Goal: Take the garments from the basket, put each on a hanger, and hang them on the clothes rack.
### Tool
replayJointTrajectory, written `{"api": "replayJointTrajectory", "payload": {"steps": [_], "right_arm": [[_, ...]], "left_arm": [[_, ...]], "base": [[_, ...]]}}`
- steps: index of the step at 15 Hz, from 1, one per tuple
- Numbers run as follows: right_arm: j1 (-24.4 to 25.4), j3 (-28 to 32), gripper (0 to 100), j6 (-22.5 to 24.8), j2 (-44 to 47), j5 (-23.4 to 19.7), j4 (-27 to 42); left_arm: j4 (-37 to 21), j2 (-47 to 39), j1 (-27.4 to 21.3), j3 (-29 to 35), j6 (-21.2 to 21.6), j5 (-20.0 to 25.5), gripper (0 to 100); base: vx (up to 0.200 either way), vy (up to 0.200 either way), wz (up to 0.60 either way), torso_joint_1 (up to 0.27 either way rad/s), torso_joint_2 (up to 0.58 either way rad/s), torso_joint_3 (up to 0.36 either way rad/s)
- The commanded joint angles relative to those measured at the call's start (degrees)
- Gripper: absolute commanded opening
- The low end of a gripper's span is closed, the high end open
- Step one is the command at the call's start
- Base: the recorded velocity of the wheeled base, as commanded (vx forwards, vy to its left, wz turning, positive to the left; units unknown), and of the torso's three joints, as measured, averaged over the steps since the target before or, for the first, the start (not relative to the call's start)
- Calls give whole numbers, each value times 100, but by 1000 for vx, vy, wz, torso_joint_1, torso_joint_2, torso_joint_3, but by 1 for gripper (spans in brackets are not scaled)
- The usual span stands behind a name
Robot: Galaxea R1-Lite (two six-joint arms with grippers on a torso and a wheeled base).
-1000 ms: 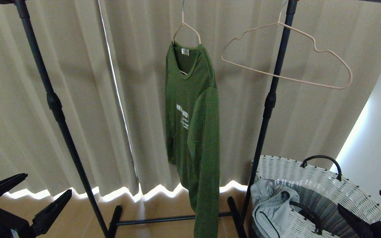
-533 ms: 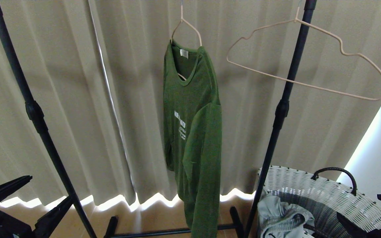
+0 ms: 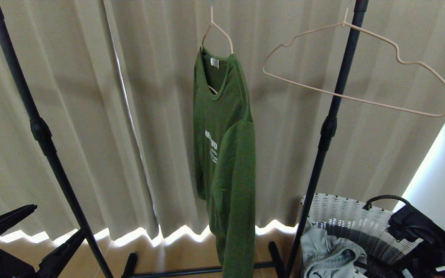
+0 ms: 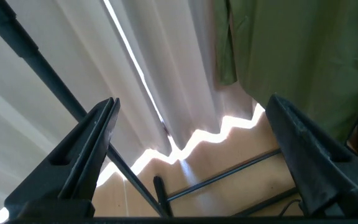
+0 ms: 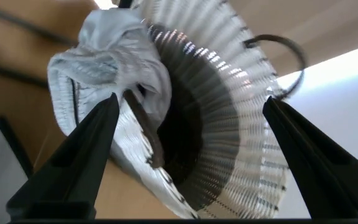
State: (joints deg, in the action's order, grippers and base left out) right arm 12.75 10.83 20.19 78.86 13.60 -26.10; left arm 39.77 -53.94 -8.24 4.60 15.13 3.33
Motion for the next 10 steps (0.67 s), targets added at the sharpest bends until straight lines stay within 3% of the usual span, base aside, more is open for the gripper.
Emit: {"api": "replayJointTrajectory", "payload": {"steps": [1,4,10], "right_arm": [[105,438,100,12,1114,-7,-36],[351,561,100,12,1545,2,-71],[201,781,100,20,2371,99,-246]], "left_arm": [[5,15,-2,6,-1,1,100],[5,7,-2,-3,-1,1,100],[-4,7,-2,-11,-1,1,100]], "base": [[0,0,0,0,0,0],[0,0,0,0,0,0],[0,0,0,0,0,0]]}}
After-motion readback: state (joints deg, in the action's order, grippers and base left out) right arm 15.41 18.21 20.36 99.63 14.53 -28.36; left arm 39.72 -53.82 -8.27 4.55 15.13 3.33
